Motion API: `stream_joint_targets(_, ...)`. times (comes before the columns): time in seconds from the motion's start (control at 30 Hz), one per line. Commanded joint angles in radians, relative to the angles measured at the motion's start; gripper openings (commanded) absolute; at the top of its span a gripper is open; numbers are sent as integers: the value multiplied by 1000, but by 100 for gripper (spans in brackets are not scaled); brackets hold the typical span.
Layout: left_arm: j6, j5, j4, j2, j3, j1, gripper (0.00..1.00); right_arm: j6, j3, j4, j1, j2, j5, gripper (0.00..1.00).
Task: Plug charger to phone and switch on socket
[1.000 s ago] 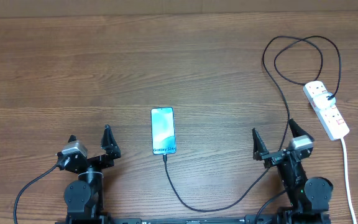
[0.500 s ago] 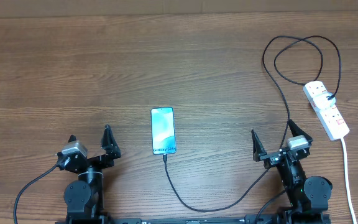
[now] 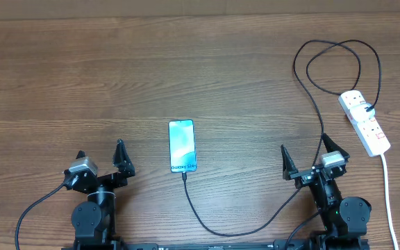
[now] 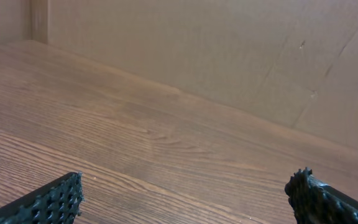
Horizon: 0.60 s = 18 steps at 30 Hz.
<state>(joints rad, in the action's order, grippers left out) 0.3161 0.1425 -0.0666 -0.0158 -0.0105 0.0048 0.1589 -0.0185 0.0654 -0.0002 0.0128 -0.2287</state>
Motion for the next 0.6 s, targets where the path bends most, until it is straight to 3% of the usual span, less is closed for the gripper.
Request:
stream_joint_targets(0.0, 13, -5, 2, 10, 5, 8, 99, 6, 11, -3, -2, -10, 2, 100)
stream_joint_targets(0.57, 13, -5, 3, 13, 6, -10, 100, 6, 11, -3, -2, -10, 2, 100)
